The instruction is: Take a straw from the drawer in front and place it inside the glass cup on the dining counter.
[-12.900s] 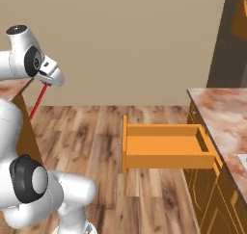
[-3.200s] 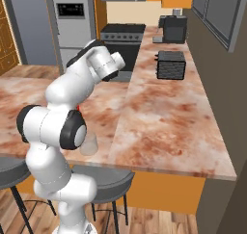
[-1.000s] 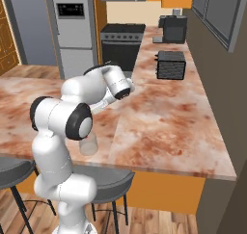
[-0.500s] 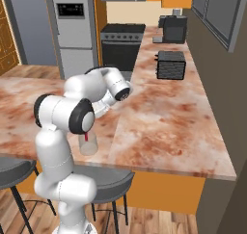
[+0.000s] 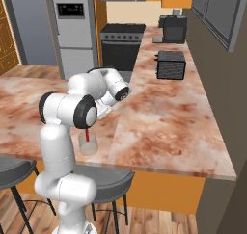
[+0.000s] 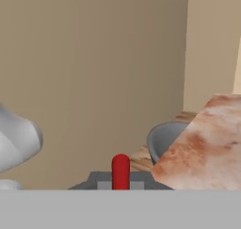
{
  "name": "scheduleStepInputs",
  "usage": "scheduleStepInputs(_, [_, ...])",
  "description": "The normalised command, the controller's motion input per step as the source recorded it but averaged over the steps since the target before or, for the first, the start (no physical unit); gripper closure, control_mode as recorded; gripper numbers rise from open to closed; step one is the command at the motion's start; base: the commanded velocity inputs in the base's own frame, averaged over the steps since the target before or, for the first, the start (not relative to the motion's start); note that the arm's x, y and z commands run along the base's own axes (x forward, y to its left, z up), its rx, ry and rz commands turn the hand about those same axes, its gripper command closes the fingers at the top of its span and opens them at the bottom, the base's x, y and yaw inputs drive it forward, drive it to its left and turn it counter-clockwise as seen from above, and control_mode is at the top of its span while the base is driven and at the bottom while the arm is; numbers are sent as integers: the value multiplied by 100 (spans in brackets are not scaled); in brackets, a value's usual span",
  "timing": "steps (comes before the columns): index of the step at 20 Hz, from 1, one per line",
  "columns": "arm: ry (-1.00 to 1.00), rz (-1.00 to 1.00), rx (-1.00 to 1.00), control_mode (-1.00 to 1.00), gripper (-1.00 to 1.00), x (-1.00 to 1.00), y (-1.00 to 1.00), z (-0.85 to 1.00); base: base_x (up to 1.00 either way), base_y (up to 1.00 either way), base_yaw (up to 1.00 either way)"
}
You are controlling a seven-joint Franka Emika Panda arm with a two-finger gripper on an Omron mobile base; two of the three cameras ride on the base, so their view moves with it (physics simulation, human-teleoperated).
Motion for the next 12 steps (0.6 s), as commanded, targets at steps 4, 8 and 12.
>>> scheduleStepInputs(4, [-1, 7, 1, -100, 100, 6, 0, -18, 0, 0, 0])
scheduleStepInputs(8, [-1, 7, 1, -100, 100, 5, 0, -20, 0, 0, 0])
scheduleStepInputs(12, [-3, 7, 0, -100, 100, 10, 0, -18, 0, 0, 0])
